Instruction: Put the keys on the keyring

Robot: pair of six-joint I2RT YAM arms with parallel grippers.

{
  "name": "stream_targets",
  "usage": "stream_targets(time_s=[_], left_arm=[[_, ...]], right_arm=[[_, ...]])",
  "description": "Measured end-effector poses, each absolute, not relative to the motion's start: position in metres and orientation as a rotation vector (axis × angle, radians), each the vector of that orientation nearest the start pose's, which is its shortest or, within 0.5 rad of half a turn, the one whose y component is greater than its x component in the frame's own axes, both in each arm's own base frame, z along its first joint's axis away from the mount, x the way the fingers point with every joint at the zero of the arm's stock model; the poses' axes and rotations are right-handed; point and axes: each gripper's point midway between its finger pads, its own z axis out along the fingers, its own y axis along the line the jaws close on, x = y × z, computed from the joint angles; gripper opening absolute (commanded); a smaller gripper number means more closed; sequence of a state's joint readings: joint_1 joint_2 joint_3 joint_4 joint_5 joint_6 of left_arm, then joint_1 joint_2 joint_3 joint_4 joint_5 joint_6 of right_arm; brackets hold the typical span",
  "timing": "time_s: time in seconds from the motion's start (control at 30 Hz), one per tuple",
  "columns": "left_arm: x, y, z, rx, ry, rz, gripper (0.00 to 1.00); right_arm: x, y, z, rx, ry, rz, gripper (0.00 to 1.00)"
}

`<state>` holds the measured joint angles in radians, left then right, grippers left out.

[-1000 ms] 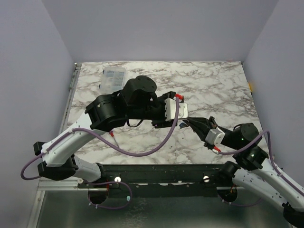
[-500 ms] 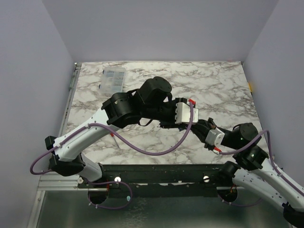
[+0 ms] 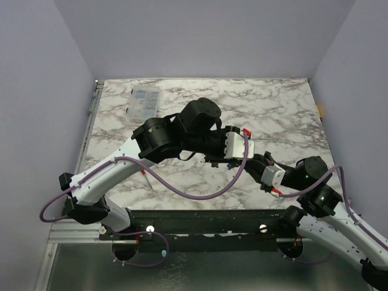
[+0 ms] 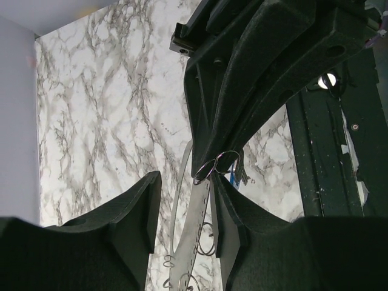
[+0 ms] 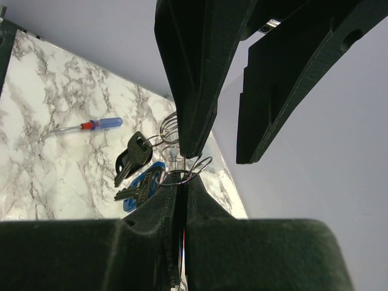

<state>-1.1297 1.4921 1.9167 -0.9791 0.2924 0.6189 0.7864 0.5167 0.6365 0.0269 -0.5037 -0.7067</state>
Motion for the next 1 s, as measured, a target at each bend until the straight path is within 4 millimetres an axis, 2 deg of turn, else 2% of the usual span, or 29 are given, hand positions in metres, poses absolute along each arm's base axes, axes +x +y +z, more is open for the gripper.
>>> stream_targets(time_s=[0.57,0.6,0.83,1.0], left_arm=[[0.138,-0.369,0.355,1.845,1.245,-0.623,0.34],[0.138,-0.369,0.354,1.848,1.247,-0.624,0.32],[0.136,-0.367,0.351,1.863,1.257,-0.629,0.0],[0.136,-0.366,0.35,1.869,1.253,-0.627,0.0]], right_arm=[[0.148,0.235,0.329,-1.273,0.766,0.432,0.01],[0.148,0.235,0.329,-1.273,0.766,0.432,0.01],[0.148,0.235,0.328,-1.275,0.769,0.433,0.01],[0.148,0.235,0.327,-1.277,0.773,0.434,0.01]])
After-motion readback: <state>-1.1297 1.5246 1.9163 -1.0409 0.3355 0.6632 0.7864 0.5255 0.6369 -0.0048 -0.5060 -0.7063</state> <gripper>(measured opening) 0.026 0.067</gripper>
